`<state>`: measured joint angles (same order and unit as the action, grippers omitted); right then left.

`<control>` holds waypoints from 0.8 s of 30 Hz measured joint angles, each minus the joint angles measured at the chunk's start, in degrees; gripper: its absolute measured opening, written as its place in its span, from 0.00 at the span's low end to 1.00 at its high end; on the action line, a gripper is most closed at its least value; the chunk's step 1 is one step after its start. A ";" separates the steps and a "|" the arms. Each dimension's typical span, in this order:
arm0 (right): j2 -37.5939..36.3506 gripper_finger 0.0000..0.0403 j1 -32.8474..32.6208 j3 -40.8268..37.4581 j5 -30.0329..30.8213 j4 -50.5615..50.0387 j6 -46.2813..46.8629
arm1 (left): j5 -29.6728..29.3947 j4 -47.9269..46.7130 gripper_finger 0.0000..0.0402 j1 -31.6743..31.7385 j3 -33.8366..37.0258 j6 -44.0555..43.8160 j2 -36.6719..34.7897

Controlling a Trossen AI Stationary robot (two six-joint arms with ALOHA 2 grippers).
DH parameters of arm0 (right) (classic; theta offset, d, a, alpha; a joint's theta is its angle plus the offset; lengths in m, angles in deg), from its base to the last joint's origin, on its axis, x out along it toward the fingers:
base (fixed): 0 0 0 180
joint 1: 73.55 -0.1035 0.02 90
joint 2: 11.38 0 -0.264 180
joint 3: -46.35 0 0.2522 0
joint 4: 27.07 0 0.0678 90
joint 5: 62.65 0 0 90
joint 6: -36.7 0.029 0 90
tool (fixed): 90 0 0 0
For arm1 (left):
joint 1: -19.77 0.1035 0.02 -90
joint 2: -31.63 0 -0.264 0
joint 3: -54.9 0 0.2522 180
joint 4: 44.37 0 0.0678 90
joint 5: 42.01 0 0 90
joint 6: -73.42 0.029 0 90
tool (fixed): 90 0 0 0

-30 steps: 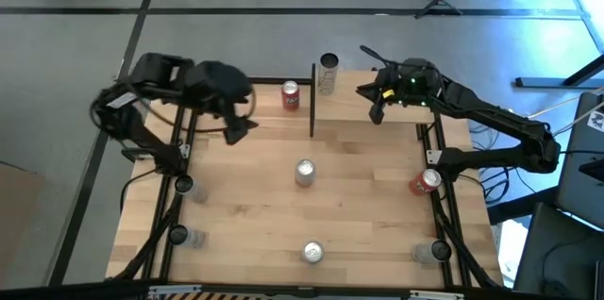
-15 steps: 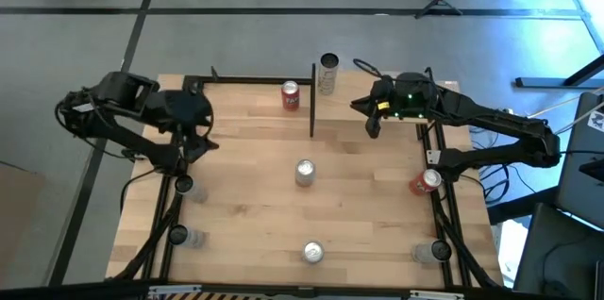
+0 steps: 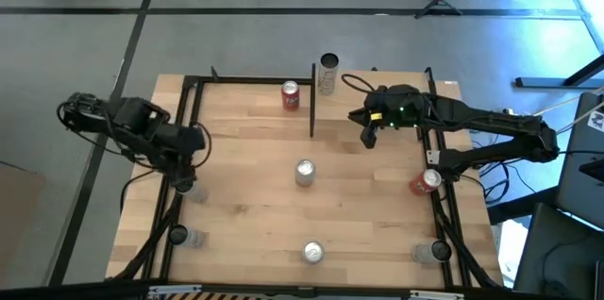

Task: Place canned beverage on shelf
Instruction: Put the middle left black soda can onto the shelf

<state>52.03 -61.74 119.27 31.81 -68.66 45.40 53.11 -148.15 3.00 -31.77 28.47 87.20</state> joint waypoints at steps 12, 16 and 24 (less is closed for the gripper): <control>1.41 0.09 0.04 0.01 0.12 -0.44 0.05 | -1.57 0.08 0.82 -8.65 8.49 -1.12 -4.09; 1.77 0.09 0.05 0.02 0.10 -0.85 0.03 | -1.50 0.06 0.82 -10.19 10.28 -1.12 -4.11; 1.99 0.09 0.07 0.02 0.10 -0.65 0.03 | -4.69 0.05 0.82 -13.22 10.43 -1.26 -3.83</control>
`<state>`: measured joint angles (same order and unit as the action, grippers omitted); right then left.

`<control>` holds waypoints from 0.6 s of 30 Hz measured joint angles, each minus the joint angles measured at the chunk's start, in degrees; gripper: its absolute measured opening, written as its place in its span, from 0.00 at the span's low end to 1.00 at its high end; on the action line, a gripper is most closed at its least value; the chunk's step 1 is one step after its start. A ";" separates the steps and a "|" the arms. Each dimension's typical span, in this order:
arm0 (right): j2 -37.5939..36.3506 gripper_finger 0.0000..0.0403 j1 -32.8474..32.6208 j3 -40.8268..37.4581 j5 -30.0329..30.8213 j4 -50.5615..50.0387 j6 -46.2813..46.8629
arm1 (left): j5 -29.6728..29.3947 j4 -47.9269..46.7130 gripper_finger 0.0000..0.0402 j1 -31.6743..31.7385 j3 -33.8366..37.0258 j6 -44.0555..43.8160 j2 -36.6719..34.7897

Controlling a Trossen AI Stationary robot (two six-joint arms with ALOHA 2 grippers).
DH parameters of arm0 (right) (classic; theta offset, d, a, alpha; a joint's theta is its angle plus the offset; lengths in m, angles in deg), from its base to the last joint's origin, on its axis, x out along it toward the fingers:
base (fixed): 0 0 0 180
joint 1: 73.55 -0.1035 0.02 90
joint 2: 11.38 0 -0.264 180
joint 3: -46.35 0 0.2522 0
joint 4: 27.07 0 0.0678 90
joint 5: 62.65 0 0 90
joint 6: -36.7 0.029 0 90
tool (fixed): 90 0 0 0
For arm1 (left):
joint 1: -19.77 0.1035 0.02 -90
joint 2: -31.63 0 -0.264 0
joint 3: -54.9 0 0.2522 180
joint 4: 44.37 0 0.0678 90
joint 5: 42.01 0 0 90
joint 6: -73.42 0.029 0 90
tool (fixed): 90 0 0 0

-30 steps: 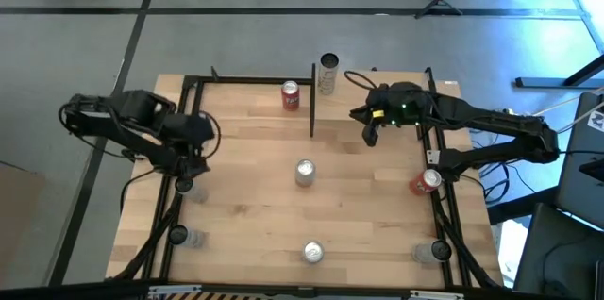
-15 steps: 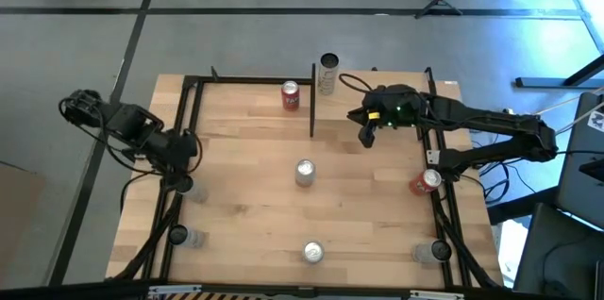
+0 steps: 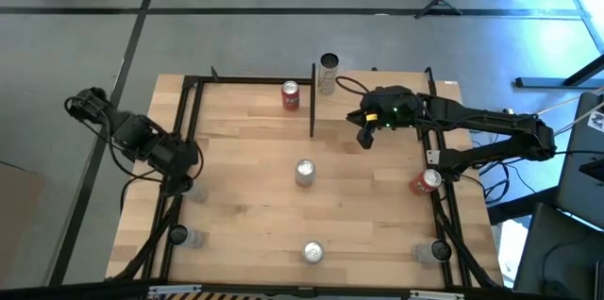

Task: Place canned beverage on shelf
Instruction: Put the middle left black soda can onto the shelf

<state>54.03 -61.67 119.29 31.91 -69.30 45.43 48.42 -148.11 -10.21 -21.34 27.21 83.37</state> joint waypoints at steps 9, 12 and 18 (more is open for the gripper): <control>0.00 0.09 0.00 0.00 -0.02 0.00 0.00 | 1.06 1.18 0.82 -3.91 2.69 -1.73 0.02; 0.00 0.09 0.00 0.00 -0.02 -0.02 0.00 | 1.77 2.66 0.82 -5.14 3.91 -2.81 0.46; 0.00 0.09 0.02 0.00 -0.04 0.02 0.00 | 1.29 4.76 0.82 -6.83 6.13 -3.01 0.65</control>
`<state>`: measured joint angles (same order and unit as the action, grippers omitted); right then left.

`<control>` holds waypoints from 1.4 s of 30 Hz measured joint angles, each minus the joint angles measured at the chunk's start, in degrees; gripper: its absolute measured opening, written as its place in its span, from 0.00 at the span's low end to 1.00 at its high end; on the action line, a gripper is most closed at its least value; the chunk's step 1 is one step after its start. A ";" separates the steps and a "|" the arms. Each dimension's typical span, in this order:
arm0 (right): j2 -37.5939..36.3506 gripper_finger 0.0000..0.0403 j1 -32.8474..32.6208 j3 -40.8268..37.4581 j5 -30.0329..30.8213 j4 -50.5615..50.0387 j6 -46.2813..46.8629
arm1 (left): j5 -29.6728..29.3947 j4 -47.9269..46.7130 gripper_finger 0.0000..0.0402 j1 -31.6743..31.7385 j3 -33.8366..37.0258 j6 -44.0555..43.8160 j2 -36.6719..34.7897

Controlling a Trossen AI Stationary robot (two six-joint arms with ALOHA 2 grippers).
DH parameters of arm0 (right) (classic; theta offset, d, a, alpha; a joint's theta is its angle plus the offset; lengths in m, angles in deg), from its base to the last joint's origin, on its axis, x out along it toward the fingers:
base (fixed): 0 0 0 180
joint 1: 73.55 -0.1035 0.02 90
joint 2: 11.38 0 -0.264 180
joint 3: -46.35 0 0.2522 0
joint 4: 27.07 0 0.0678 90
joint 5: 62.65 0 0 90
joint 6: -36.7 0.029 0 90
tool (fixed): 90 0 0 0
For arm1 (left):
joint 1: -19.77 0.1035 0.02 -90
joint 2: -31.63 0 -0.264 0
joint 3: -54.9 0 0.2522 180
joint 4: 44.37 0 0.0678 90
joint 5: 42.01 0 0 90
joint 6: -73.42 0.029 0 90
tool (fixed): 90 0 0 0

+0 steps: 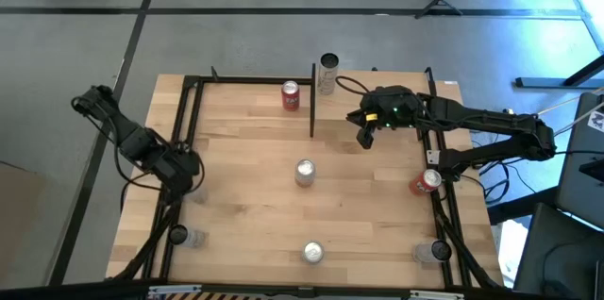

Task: Place canned beverage on shelf
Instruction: Put the middle left black soda can onto the shelf

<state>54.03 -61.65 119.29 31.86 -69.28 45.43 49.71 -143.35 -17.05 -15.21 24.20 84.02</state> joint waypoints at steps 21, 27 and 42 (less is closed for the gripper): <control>0.00 0.09 0.00 0.00 -1.11 -0.02 0.33 | 2.37 4.31 0.68 -0.92 7.66 0.24 3.38; -0.58 0.09 0.00 0.00 -1.79 -1.91 -0.15 | 3.95 5.26 0.55 2.76 5.68 2.00 6.14; -12.28 0.09 0.15 0.09 -3.82 -9.25 -6.10 | 0.61 -0.30 0.55 24.62 -37.92 21.32 29.34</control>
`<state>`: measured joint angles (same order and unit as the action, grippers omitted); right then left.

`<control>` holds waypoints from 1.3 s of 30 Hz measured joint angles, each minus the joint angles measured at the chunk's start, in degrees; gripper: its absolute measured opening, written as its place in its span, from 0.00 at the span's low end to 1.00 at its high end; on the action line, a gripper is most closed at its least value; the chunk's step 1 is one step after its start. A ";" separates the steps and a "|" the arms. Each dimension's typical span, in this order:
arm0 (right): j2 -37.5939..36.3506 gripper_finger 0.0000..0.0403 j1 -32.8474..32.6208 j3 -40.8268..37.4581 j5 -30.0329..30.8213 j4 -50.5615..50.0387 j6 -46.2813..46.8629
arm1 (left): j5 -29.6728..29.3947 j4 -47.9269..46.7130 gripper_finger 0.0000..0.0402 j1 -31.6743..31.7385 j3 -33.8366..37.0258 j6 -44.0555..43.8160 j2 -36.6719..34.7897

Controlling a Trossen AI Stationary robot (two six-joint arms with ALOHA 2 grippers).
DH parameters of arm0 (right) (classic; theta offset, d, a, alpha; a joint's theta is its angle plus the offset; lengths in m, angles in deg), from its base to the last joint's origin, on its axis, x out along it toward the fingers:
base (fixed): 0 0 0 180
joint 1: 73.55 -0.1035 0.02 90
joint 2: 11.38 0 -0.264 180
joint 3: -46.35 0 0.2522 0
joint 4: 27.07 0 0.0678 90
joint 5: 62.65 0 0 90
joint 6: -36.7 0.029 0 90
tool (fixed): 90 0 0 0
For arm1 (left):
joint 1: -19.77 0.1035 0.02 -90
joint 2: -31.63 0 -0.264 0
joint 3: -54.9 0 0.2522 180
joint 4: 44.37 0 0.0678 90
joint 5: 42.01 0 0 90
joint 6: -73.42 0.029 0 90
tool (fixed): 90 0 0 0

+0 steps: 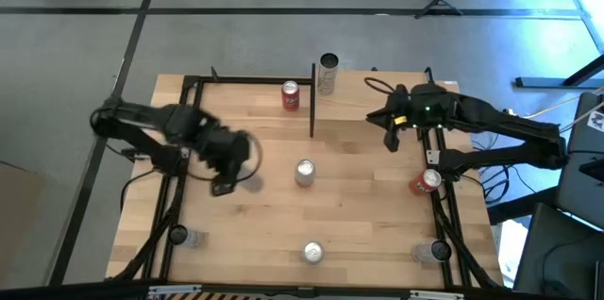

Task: Place canned beverage on shelf
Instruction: Put the middle left black soda can onto the shelf

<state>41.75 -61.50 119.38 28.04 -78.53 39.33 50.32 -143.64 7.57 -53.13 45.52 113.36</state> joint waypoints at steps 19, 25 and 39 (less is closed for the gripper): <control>-2.03 0.09 -0.07 -0.07 -11.19 -1.58 -5.62 | -2.32 1.04 0.55 12.39 -37.68 19.76 28.23; -1.60 0.09 -0.07 -0.07 -11.27 -7.19 -4.58 | -3.06 5.21 0.55 12.49 -37.70 24.04 29.57; -1.63 0.09 -0.09 -11.03 -12.38 -2.62 1.91 | -2.99 8.11 0.55 14.22 -37.30 30.39 39.38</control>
<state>40.12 -61.59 108.34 15.66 -81.15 41.24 47.32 -135.53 21.79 -90.43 75.92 152.74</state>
